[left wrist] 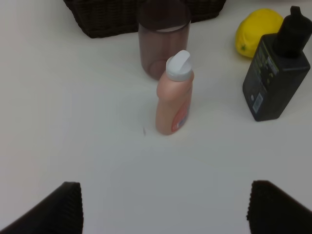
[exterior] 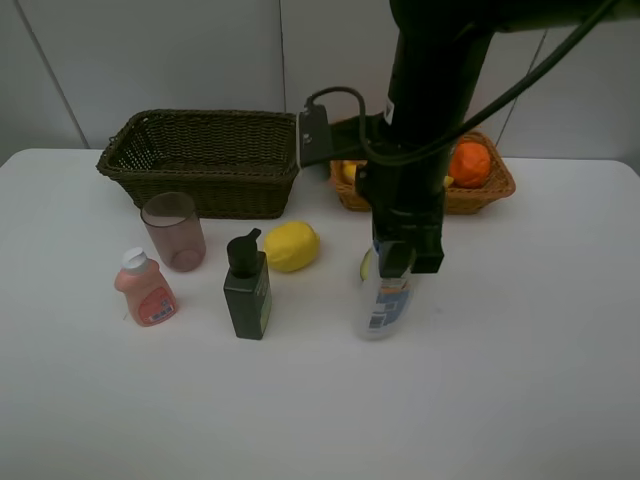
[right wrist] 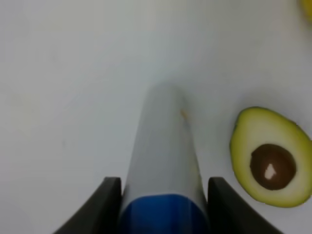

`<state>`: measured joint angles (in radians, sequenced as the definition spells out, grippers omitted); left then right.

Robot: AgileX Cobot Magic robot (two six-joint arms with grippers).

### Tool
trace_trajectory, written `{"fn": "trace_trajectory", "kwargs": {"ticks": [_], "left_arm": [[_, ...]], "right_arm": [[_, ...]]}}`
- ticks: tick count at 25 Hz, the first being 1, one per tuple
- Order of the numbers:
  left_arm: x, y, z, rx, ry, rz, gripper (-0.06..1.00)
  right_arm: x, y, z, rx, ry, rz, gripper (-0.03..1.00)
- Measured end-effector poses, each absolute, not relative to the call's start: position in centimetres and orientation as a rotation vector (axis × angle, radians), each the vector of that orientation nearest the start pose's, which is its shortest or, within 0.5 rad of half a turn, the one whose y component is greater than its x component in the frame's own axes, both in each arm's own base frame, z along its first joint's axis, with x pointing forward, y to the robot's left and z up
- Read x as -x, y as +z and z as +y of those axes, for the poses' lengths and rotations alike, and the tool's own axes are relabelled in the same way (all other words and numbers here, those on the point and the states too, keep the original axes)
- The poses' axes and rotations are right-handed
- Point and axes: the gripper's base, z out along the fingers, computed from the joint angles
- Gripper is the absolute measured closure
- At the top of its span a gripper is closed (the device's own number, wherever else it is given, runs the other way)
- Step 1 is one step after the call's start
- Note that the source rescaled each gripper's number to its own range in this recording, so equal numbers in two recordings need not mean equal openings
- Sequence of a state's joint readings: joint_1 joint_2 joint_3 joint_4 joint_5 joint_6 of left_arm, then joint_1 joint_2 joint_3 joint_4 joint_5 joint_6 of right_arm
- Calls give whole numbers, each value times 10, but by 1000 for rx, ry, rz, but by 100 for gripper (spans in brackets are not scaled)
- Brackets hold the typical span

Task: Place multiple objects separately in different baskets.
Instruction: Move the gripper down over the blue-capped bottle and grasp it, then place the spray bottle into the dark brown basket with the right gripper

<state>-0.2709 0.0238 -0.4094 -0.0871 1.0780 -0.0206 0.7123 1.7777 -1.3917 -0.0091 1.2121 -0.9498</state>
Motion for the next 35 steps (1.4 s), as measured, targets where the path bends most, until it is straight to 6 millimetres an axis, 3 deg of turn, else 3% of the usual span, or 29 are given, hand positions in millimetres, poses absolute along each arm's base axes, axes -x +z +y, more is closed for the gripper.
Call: {"fn": "trace_trajectory", "kwargs": {"ticks": [14,25,31,35], "left_arm": [[-4,251,-8,-272,-273,2168,4],[-4,251,-8,-272,-273,2168,4],[-4,251,-8,-272,-273,2168,4],[-4,251,-8,-272,-273,2168,4]], "right_arm": [[-274,292,232,2182,-96,1971,88],[-291,352,238,2035,-230,1829,88],[-314,371,258,1923,-249,1730,88],[-333,372,275,1852,-255,1659,88]]}}
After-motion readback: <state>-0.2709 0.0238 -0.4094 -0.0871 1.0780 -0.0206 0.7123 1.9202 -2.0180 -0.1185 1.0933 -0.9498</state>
